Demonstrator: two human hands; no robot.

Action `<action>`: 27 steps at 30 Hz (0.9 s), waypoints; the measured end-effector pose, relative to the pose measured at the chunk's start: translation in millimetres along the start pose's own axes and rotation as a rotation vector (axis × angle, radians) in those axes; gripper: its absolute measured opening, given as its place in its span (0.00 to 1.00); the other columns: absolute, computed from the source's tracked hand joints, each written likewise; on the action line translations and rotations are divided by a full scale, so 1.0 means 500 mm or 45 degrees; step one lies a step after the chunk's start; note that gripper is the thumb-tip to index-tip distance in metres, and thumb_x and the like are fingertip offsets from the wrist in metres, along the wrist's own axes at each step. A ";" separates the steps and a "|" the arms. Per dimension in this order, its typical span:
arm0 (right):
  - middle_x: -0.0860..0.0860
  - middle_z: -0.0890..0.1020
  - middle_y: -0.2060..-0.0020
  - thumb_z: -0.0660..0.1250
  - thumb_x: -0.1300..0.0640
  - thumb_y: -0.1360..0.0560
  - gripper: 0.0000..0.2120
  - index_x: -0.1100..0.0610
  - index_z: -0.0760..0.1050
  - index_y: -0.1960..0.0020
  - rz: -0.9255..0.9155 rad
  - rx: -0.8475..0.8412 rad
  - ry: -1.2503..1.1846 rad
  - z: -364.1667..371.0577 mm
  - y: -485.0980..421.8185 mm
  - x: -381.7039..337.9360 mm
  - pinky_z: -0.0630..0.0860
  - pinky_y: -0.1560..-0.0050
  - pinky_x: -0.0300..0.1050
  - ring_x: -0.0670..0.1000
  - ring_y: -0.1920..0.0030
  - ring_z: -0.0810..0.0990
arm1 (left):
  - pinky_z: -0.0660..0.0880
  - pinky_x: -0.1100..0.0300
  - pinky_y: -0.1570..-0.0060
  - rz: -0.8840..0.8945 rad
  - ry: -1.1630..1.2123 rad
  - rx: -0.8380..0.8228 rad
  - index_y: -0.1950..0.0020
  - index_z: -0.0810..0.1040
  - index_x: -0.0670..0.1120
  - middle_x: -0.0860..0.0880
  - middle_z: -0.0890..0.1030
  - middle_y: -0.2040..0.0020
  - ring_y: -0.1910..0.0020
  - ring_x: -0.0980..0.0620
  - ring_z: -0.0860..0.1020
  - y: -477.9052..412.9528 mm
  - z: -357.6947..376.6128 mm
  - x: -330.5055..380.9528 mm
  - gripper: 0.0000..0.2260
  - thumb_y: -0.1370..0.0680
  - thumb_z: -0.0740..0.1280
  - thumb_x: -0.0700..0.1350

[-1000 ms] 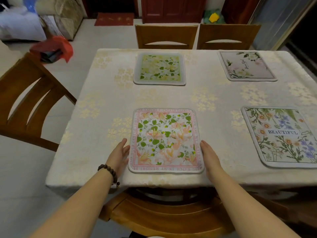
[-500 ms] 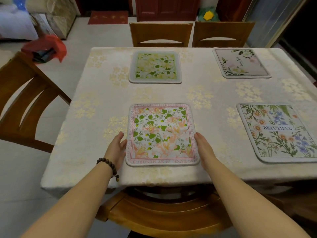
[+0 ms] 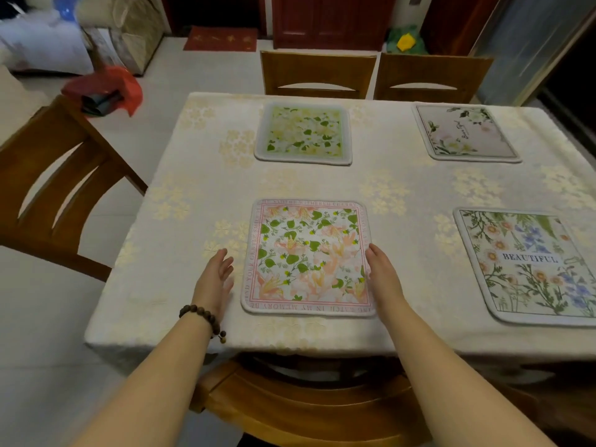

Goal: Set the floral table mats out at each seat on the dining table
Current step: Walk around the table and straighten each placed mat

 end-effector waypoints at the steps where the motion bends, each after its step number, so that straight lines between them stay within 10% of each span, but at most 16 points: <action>1: 0.49 0.71 0.29 0.57 0.46 0.21 0.23 0.50 0.66 0.27 -0.023 -0.005 -0.027 0.012 0.003 -0.009 0.68 0.32 0.55 0.52 0.31 0.70 | 0.66 0.51 0.34 0.037 0.016 0.037 0.29 0.68 0.49 0.47 0.71 0.30 0.31 0.49 0.68 0.005 -0.011 0.005 0.21 0.20 0.58 0.55; 27: 0.50 0.74 0.37 0.57 0.40 0.21 0.20 0.50 0.71 0.36 -0.035 -1.199 0.409 0.854 0.409 -0.009 0.72 0.41 0.50 0.54 0.40 0.75 | 0.65 0.54 0.35 0.382 0.658 1.010 0.29 0.67 0.47 0.46 0.71 0.31 0.36 0.51 0.71 0.358 -0.703 -0.006 0.19 0.18 0.54 0.52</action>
Point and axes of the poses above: each hand's wrist, its own y-axis away from the middle knuckle, its own z-axis out of the palm, x = y × z, the point moved 6 cm from there along -y, towards the middle knuckle
